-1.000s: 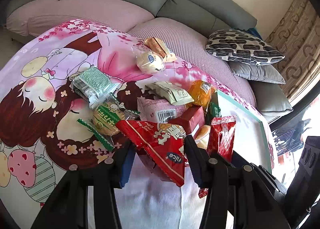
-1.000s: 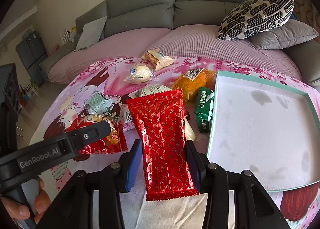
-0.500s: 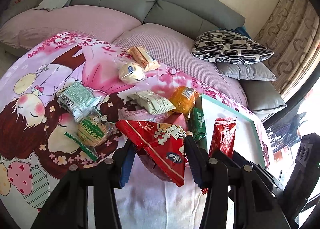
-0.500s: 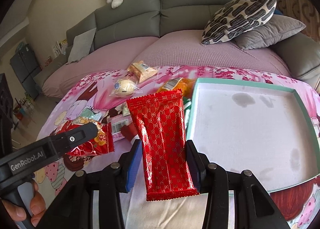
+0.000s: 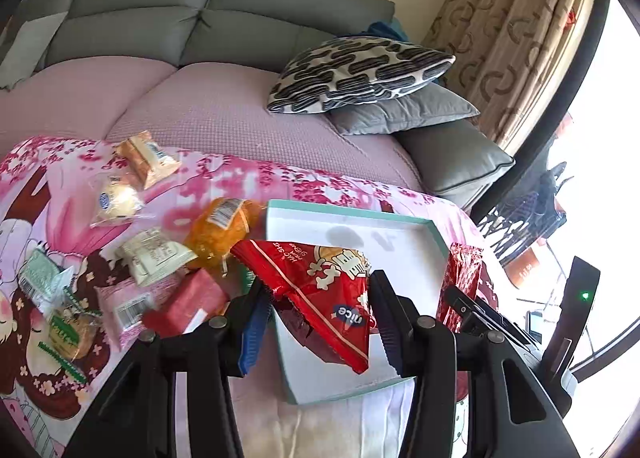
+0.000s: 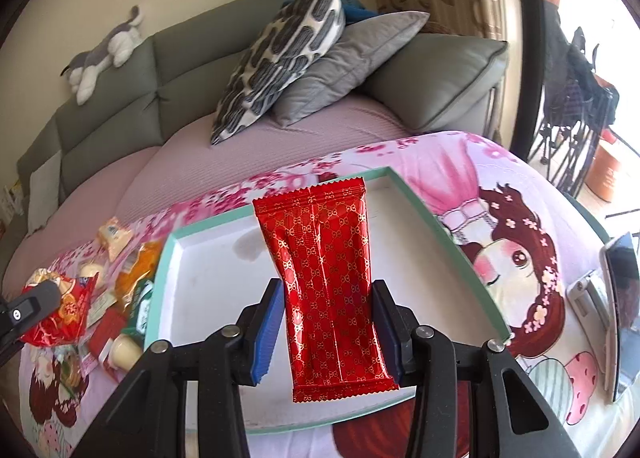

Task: Organize snacks
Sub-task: 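Carry the red bag with the left tool into the tray while the right tool releases the bar there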

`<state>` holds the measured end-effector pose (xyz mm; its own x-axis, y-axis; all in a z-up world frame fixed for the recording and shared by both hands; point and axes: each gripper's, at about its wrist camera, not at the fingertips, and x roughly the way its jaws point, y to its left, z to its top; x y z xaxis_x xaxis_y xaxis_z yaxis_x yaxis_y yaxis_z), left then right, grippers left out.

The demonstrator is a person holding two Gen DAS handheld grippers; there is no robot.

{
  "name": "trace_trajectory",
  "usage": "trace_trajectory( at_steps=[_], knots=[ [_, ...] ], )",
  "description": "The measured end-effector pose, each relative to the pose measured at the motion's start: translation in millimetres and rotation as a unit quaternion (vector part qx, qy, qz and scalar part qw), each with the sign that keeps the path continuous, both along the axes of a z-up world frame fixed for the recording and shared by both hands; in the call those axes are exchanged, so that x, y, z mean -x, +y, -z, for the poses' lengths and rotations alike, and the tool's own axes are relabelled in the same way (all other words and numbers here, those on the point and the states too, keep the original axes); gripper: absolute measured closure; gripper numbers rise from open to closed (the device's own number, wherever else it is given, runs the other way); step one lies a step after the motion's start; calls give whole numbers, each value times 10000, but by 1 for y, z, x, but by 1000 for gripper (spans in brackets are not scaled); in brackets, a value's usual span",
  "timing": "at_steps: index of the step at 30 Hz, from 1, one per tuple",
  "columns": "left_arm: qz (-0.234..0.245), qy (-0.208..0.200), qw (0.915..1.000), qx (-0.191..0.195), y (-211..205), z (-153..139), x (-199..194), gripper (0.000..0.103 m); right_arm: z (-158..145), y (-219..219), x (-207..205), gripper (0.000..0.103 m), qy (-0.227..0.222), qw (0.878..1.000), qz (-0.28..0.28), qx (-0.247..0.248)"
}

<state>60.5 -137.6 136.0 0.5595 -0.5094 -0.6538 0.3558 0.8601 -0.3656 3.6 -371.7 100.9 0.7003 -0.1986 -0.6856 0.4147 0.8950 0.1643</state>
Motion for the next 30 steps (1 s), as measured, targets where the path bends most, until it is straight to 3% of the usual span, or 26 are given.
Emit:
trace_trajectory(
  at_steps=[4,10,18,30],
  knots=[
    [276,-60,9996,-47,-28,3,-5,52,5,-22,1,57,-8,9992,394,37],
    [521,57,9985,-183,-53,27,-12,52,20,-30,-3,56,288,9986,420,171],
    [594,395,9970,-299,-61,58,-22,52,40,-21,-13,56,686,9971,206,244],
    [546,381,9976,-199,-64,70,-32,52,50,-20,-19,57,924,9952,225,213]
  ],
)
